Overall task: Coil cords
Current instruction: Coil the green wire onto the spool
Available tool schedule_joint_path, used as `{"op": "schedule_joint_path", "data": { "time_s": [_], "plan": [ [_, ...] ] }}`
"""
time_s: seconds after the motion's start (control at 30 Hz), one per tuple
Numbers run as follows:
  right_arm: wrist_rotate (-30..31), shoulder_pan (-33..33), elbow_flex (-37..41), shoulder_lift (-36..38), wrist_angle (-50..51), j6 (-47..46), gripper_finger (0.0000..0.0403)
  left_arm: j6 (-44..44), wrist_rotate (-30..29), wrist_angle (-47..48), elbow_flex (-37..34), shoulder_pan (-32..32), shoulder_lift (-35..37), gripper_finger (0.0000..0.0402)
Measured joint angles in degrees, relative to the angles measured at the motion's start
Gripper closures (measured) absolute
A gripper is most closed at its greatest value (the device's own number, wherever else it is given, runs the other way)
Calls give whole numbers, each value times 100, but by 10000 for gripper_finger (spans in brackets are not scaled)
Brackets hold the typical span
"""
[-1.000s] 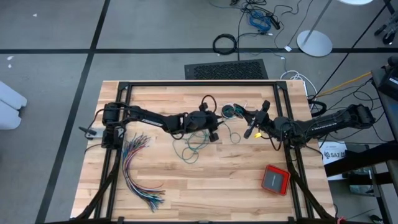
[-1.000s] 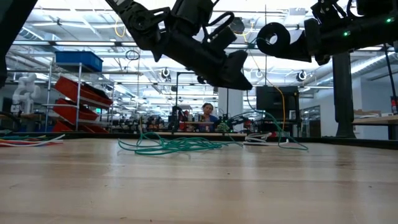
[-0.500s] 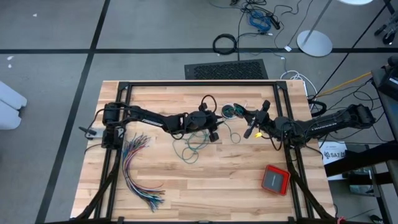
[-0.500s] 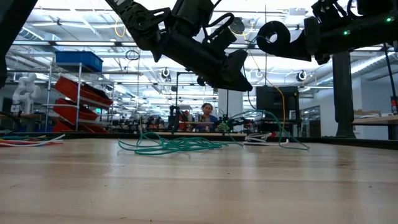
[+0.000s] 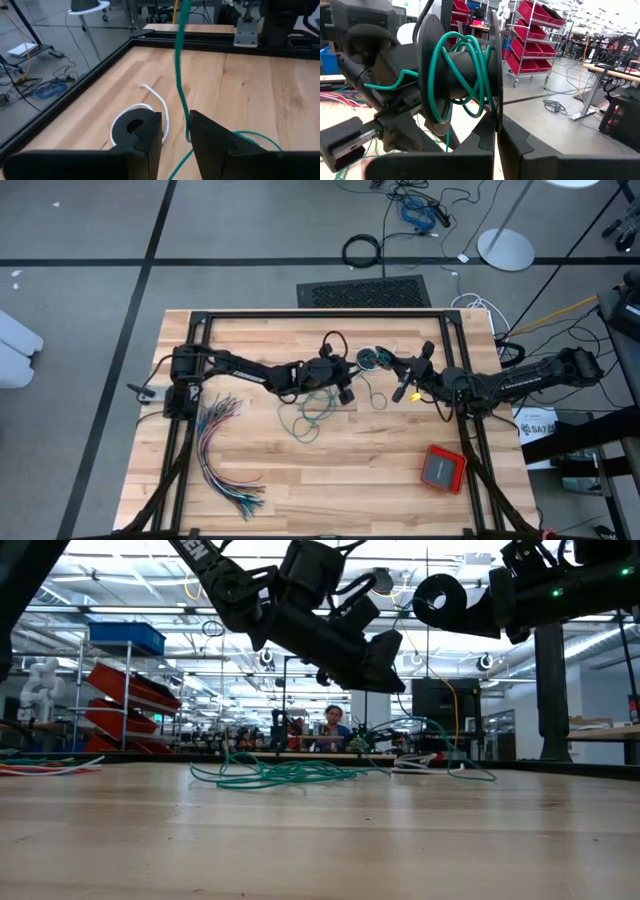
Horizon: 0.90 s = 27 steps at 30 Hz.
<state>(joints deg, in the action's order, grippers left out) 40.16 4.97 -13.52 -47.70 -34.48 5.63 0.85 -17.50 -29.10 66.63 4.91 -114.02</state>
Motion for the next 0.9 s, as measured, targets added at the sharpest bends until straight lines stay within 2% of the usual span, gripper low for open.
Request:
{"op": "schedule_joint_path", "data": {
  "time_s": [0.27, 0.5, 0.77, 0.9],
  "plan": [
    [0, 0, 0, 2, -3, 0, 403, -12, 9, -70, 2, -4, -102, 360],
    [2, 0, 0, 2, -5, -7, 403, 133, 24, -88, 0, -20, -129, 394],
    [-114, 0, 0, 0, -162, -46, 403, 150, 70, -281, 13, 82, -125, 399],
    [-222, 0, 0, -26, -401, -17, 403, 95, 330, -301, 150, 198, -169, 400]
  ]
}}
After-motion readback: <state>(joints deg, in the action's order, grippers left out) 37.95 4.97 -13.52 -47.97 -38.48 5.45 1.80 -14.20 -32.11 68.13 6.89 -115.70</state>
